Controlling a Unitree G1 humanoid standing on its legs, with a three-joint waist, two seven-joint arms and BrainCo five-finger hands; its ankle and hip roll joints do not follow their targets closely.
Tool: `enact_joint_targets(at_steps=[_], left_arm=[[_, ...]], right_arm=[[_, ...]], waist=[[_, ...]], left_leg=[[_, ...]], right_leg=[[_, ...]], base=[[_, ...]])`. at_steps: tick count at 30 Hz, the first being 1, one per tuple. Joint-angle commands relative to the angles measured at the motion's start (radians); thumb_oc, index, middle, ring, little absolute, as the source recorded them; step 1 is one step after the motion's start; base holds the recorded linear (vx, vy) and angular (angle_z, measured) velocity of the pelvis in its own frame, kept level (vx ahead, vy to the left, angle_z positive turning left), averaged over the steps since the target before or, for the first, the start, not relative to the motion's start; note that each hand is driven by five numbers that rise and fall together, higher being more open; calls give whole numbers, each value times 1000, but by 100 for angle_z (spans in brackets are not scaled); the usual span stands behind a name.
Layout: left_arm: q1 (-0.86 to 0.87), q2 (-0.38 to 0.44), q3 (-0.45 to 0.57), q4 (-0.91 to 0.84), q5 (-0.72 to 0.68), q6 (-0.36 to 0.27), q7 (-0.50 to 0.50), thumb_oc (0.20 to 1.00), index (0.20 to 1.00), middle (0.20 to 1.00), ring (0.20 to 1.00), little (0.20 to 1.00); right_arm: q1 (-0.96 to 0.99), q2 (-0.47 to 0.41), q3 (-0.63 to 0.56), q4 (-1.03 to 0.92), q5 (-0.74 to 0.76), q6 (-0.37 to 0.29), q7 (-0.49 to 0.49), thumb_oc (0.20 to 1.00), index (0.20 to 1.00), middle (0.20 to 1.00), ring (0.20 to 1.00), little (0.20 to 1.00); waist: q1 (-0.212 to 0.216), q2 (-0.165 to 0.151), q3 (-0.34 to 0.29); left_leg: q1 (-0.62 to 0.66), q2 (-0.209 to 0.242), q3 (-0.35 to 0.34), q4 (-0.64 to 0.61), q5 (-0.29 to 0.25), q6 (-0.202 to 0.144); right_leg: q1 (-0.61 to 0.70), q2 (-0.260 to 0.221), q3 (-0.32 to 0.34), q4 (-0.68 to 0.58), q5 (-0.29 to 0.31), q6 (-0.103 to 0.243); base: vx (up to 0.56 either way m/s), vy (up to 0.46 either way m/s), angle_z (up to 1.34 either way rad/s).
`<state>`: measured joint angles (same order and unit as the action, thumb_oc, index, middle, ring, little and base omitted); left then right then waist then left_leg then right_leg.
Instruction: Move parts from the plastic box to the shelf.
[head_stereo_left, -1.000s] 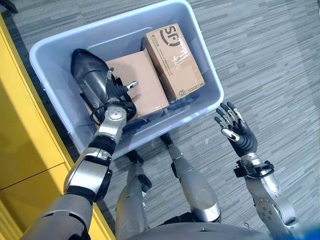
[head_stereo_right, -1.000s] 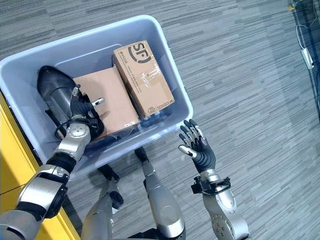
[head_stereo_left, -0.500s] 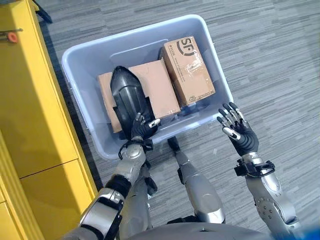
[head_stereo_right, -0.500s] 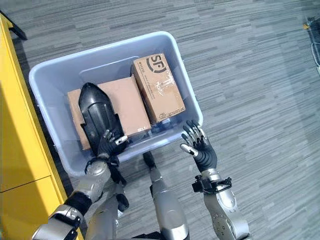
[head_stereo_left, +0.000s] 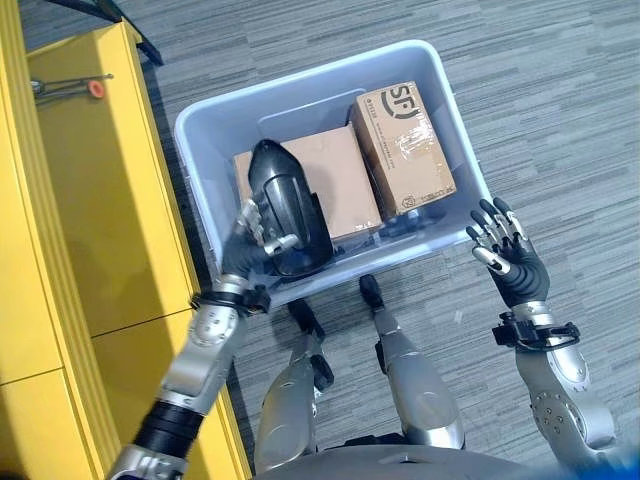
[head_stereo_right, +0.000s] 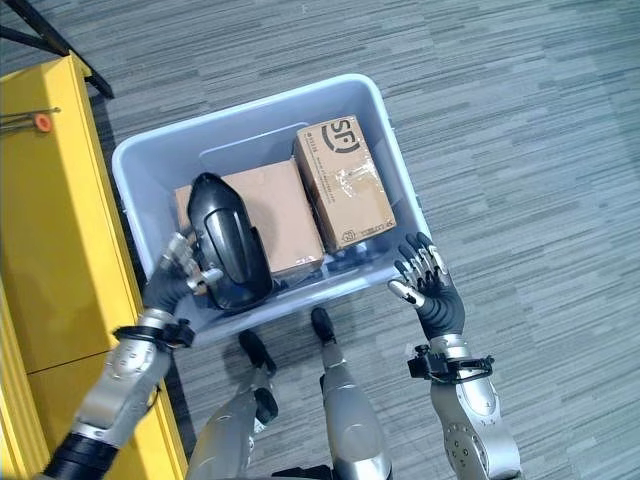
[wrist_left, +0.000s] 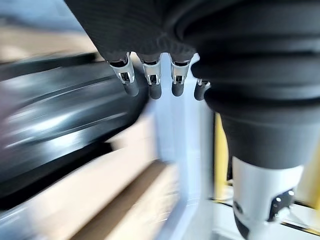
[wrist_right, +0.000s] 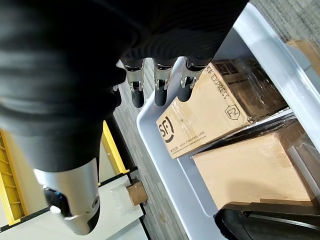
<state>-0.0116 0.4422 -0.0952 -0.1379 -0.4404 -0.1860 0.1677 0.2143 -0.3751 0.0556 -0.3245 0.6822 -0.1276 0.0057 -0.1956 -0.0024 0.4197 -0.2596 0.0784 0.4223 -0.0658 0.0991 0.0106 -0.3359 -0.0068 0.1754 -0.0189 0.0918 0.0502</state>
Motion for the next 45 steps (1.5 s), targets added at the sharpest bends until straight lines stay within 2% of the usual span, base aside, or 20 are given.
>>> enact_joint_targets(at_steps=[1,5,15,18,29,35,42,43,45], left_arm=[[-3,-2,20,15,20,-75,7,1000,1000,1000,1000,1000],[-16,-27,21,12,38,-82,29,1000,1000,1000,1000,1000],[-129,-82,-26,236,143,-42,144,1000,1000,1000,1000,1000],[-151,-101,-19,283,135,-43,180,1000,1000,1000,1000,1000],[-204,-111,21,382,212,-41,316,1000,1000,1000,1000,1000],[-241,-122,35,431,199,-54,375,1000,1000,1000,1000,1000],[-252,-120,38,424,210,-59,404,1000,1000,1000,1000,1000],[-261,-107,31,427,270,-40,425,1000,1000,1000,1000,1000],[-264,-106,22,428,297,-36,436,1000,1000,1000,1000,1000]], right_arm=[[62,-5,-25,-48,-18,-55,31,1000,1000,1000,1000,1000],[55,-13,-21,-44,-19,-53,38,1000,1000,1000,1000,1000],[42,-15,11,-33,-13,-58,17,1000,1000,1000,1000,1000],[40,-15,18,-31,-8,-60,10,1000,1000,1000,1000,1000],[28,-38,42,-31,9,-81,-15,1000,1000,1000,1000,1000],[24,-44,54,-34,10,-97,-31,1000,1000,1000,1000,1000],[15,-56,66,-39,9,-105,-37,1000,1000,1000,1000,1000],[11,-60,70,-40,11,-109,-39,1000,1000,1000,1000,1000],[8,-64,70,-38,15,-112,-43,1000,1000,1000,1000,1000]], waist=[[-13,-50,-64],[-12,-57,-59],[-16,-75,-44],[-16,-81,-38],[-14,-100,-23],[-18,-108,-20],[-17,-113,-18],[-18,-115,-16],[-17,-119,-12]], left_leg=[[13,94,-64,120,-72,-105],[7,93,-65,125,-70,-106],[-16,99,-73,130,-56,-108],[-21,101,-73,131,-52,-109],[-36,105,-72,140,-48,-111],[-41,107,-71,142,-48,-113],[-44,109,-74,142,-45,-114],[-47,109,-75,143,-46,-115],[-54,110,-78,147,-47,-114]], right_leg=[[-18,-121,-86,79,-64,83],[-19,-122,-91,79,-60,83],[-31,-119,-100,81,-52,81],[-36,-118,-103,83,-49,80],[-46,-114,-105,84,-43,78],[-54,-111,-106,88,-40,78],[-55,-108,-111,91,-42,76],[-57,-108,-112,94,-44,77],[-64,-106,-113,97,-43,77]], base=[[0,0,0],[-42,-10,0],[-22,-8,0],[-15,-5,3],[-7,-2,2],[0,0,0],[0,0,0],[0,0,0],[0,0,0]])
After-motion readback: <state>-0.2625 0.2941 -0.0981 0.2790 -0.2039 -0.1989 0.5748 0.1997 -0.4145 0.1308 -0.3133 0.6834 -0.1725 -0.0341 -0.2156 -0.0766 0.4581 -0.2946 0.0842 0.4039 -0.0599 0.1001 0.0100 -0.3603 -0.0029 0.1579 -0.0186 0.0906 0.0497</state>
